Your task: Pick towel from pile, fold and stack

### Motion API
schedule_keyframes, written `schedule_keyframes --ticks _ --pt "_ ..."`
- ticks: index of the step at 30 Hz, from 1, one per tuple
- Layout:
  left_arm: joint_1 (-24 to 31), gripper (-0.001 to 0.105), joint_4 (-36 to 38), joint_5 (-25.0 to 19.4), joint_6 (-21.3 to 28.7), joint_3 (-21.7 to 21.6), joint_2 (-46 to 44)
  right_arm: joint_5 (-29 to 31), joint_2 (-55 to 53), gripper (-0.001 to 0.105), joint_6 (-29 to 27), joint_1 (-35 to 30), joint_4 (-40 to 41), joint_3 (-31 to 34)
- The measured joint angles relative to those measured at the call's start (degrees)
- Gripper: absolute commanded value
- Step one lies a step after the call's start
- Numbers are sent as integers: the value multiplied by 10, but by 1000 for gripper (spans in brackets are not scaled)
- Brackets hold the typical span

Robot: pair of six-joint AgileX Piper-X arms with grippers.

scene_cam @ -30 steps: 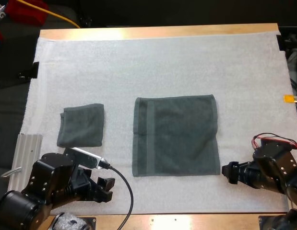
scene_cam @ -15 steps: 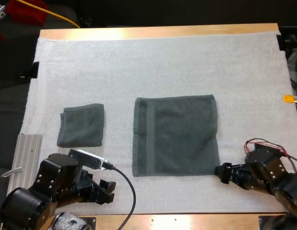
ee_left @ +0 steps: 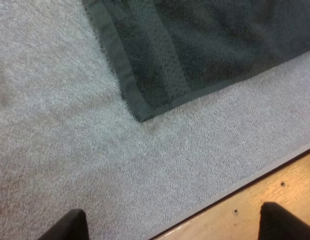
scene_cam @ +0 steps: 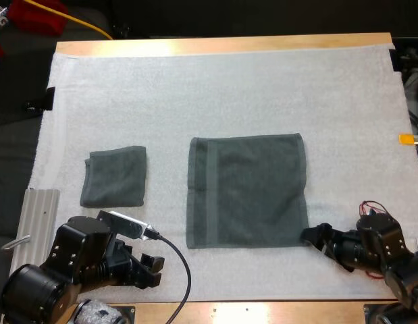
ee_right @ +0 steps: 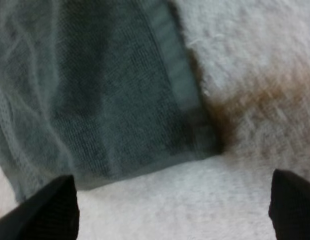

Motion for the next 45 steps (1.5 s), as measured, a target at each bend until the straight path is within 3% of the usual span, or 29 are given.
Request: schedule_keyframes --ticks 8,17,34,36,38,45 --pt "0 66 0 0 0 0 0 -43 0 75 64 0 -129 77" --pt "0 66 0 0 0 0 0 -43 11 75 75 0 -156 80" --pt "0 66 -3 0 0 0 0 -80 157 75 103 -1 -322 78" --pt "0 66 -3 0 0 0 0 -80 158 73 103 -1 -323 77" --pt "0 66 -3 0 0 0 0 -80 158 58 103 -1 -323 77" --pt "0 66 -3 0 0 0 0 -73 165 28 105 -1 -314 81"
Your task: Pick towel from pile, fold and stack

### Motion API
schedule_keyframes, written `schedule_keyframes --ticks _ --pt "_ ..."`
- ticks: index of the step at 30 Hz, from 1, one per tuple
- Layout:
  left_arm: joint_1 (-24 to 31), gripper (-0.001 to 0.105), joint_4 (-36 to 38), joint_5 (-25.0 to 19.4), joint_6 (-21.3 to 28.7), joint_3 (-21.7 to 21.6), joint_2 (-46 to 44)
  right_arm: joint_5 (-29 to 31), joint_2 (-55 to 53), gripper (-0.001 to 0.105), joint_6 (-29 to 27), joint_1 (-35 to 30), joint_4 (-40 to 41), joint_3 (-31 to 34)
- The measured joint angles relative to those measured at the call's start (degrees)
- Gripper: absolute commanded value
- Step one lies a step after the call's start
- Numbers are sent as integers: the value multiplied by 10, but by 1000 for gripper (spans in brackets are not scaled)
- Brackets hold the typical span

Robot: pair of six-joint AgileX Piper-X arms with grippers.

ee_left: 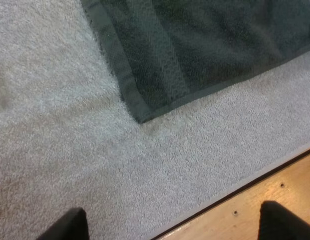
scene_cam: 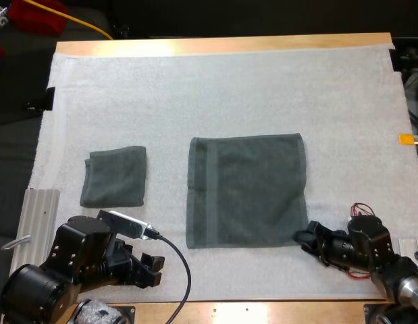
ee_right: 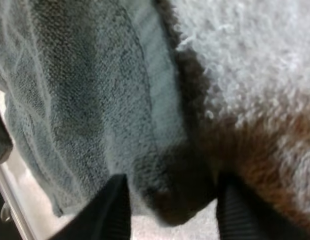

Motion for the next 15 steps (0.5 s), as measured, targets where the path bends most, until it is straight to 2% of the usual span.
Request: schedule_keyframes --ticks 5,9,15 --pt "0 66 0 0 0 0 0 4 0 3 0 0 0 0" --pt "0 66 -15 1 -5 16 0 1 0 2 -7 0 4 0" --pt "0 66 -75 18 -47 84 0 -10 0 3 -10 0 4 0"
